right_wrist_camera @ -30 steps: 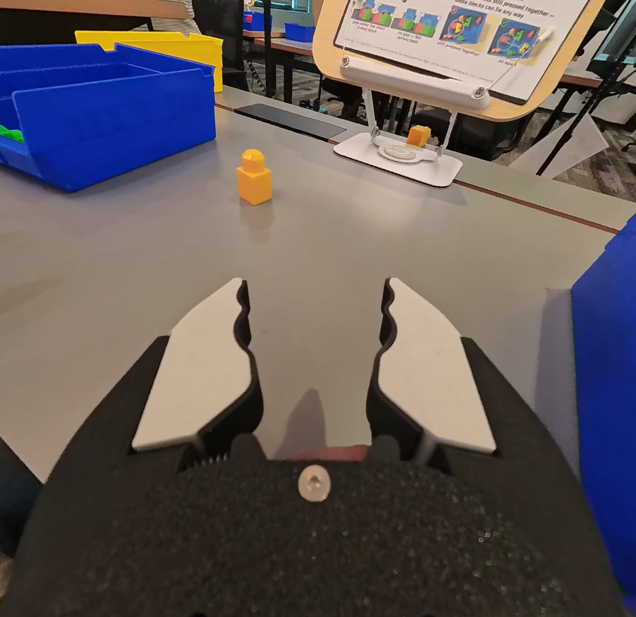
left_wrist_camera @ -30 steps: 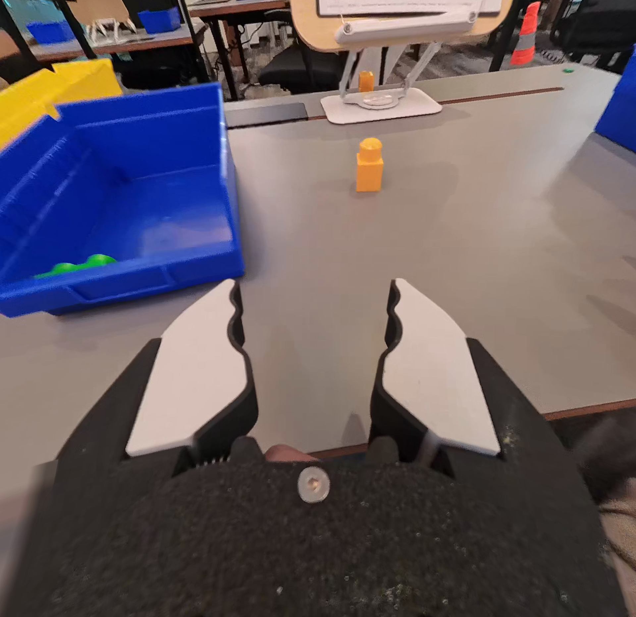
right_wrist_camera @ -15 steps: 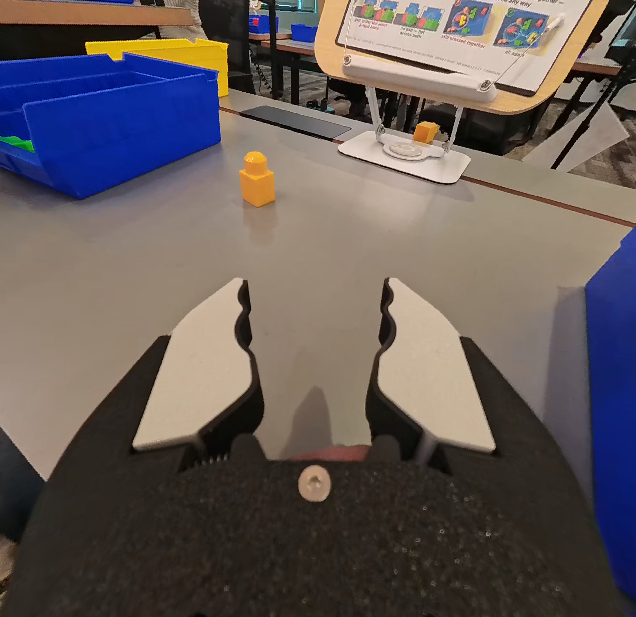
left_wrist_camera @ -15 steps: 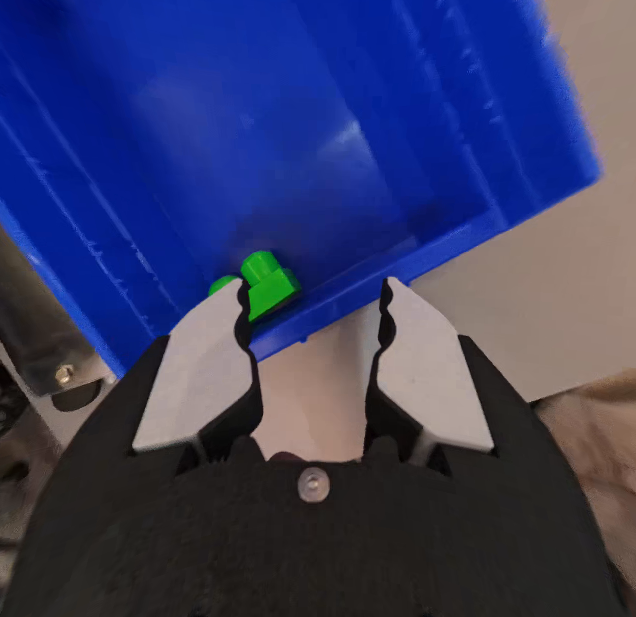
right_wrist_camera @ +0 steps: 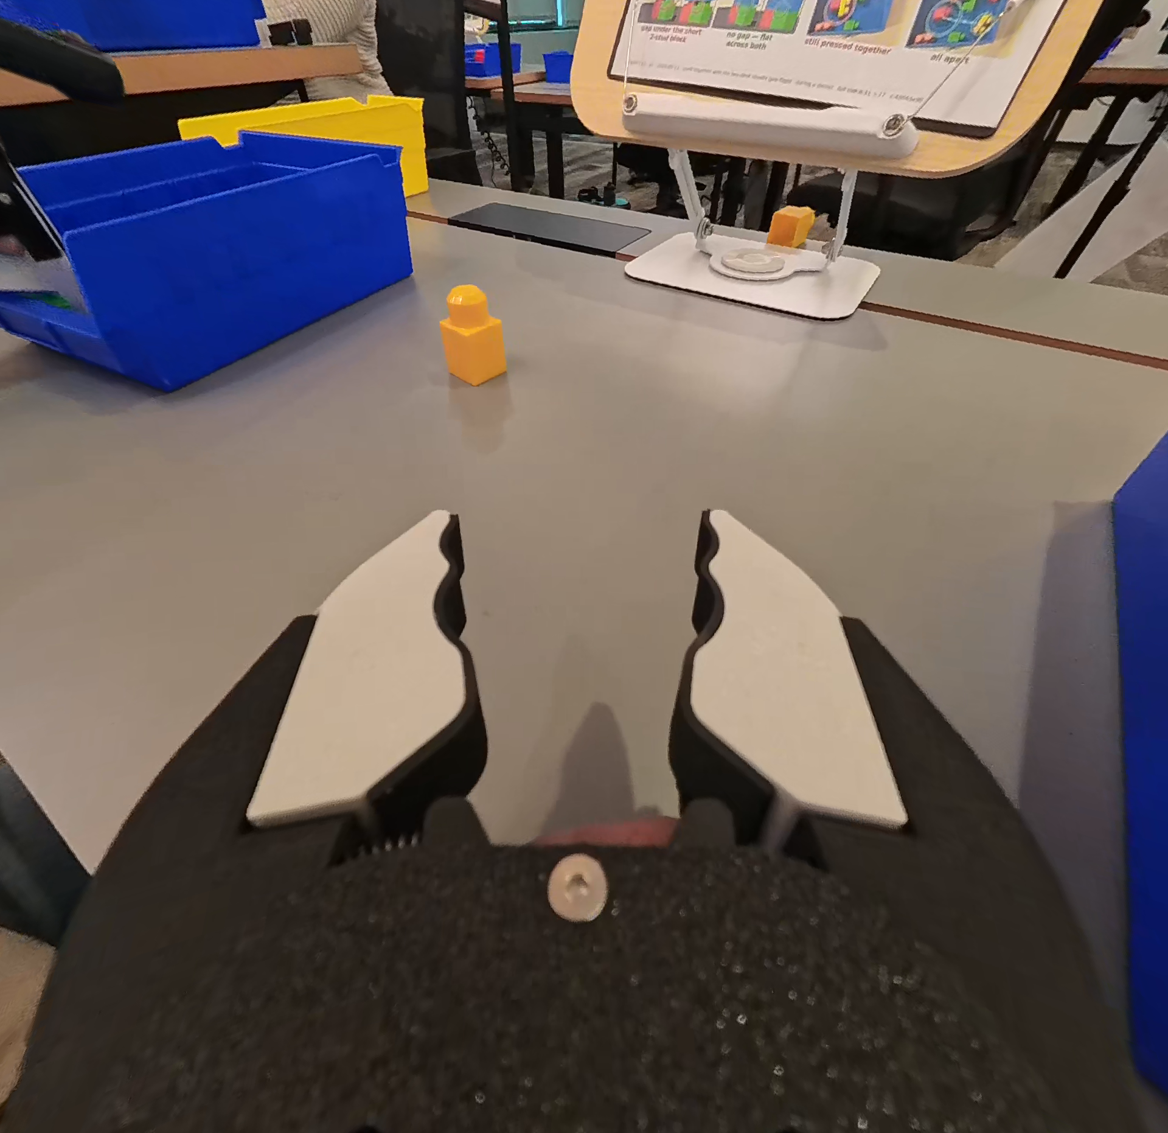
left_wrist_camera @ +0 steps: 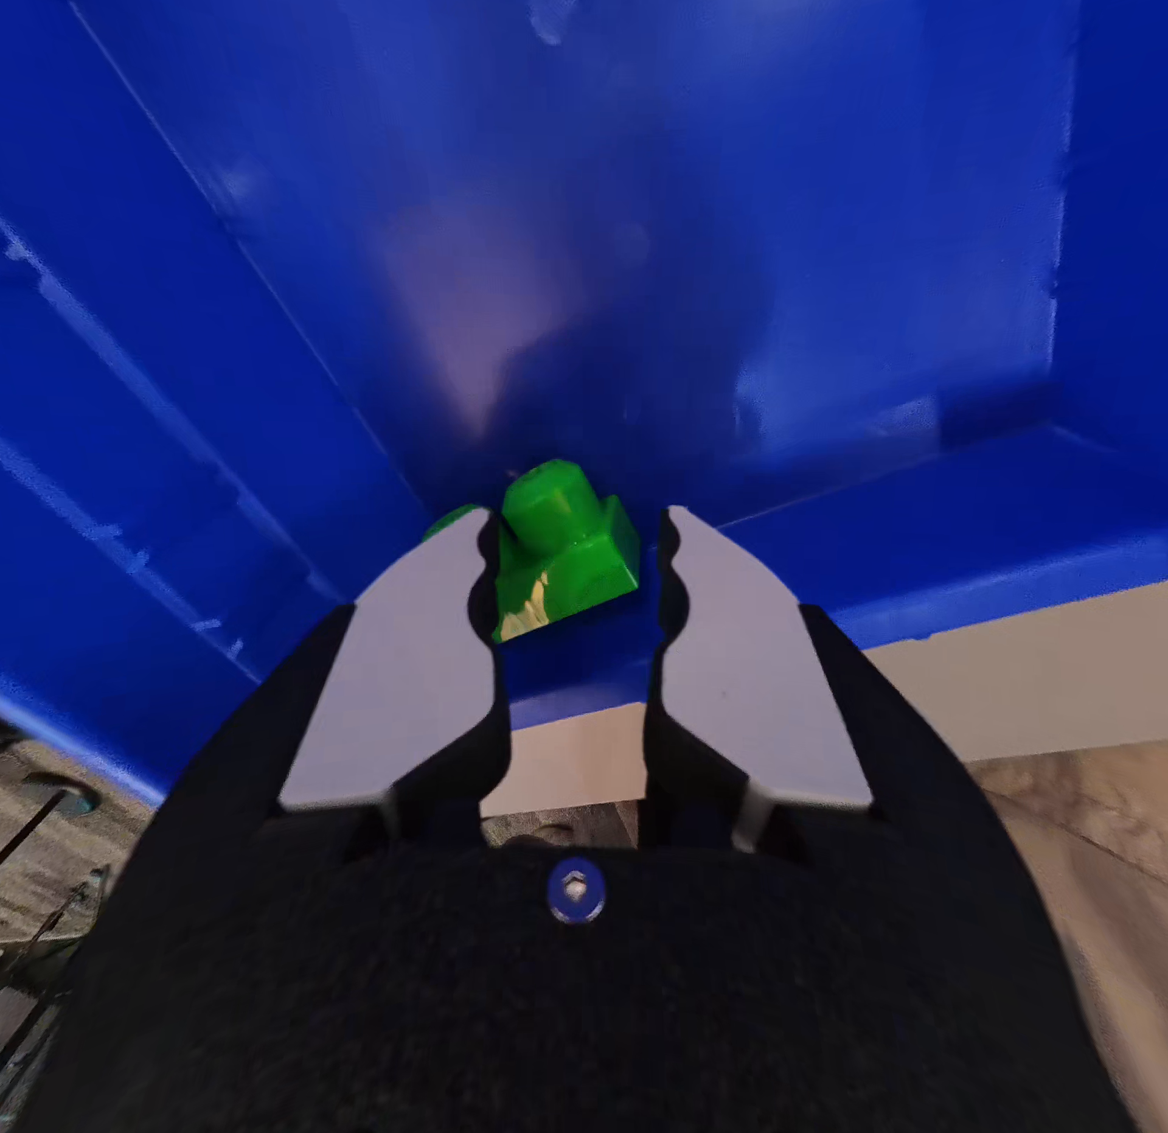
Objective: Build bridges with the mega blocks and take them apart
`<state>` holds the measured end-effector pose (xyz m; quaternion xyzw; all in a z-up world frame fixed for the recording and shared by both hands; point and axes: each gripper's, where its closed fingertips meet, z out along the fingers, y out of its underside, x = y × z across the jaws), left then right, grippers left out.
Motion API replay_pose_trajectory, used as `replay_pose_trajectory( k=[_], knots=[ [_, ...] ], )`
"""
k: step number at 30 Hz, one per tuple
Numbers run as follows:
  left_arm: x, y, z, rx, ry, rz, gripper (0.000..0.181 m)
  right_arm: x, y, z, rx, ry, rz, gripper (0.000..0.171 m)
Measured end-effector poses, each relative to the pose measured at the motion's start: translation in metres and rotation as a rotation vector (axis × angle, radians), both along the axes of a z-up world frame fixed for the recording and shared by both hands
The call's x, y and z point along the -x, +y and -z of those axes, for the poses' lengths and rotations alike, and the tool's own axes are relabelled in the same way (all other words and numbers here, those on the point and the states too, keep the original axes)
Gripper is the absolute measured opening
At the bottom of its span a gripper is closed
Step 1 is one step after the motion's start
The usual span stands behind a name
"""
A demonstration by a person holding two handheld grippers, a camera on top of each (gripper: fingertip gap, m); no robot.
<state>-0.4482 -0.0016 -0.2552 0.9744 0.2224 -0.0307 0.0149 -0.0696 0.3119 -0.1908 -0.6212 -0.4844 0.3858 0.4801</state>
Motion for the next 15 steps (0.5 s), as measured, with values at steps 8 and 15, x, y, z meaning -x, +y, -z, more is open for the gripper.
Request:
replay_pose_trajectory(
  k=[8, 15],
  knots=[
    [0.005, 0.0067, 0.0015, -0.066, 0.02, -0.018, 0.03, -0.0013, -0.0004, -0.0006, -0.002, -0.001, 0.0, 0.07],
    [0.0049, 0.0086, -0.0035, -0.128, 0.083, 0.023, 0.026, -0.0015, -0.0047, -0.005, -0.026, 0.0, 0.0, 0.069]
  ],
)
